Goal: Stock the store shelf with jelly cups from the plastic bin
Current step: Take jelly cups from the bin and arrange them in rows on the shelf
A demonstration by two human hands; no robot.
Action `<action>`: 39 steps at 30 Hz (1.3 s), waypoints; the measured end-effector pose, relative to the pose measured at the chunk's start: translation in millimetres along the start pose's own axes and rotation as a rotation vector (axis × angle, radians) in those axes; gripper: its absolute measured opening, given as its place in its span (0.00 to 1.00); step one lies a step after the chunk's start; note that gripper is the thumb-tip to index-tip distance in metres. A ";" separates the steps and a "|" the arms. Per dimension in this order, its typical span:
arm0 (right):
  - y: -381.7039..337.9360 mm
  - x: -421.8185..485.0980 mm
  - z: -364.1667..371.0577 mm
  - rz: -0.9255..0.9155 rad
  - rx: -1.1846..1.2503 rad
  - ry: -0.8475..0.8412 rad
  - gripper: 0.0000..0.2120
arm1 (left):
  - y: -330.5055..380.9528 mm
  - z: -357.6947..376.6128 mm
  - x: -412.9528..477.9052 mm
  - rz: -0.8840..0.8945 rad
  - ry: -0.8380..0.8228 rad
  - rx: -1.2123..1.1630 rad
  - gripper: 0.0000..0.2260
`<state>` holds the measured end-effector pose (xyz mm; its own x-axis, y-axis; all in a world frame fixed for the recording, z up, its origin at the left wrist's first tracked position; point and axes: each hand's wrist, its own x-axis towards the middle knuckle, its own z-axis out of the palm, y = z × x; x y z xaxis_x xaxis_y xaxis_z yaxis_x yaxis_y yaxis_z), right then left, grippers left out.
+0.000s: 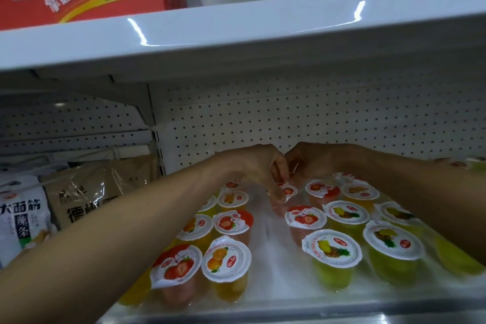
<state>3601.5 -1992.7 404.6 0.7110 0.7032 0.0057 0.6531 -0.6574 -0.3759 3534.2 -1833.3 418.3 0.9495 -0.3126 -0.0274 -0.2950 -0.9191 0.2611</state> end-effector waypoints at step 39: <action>-1.3 -4.1 5.8 0.028 -0.006 0.037 0.12 | -48.7 -12.6 21.2 -0.113 -0.086 -0.022 0.28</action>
<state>3596.2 -1993.2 399.7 0.7381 0.6740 0.0300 0.6343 -0.6781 -0.3711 3570.1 -1792.2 417.2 0.9635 -0.2281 -0.1401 -0.1839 -0.9444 0.2727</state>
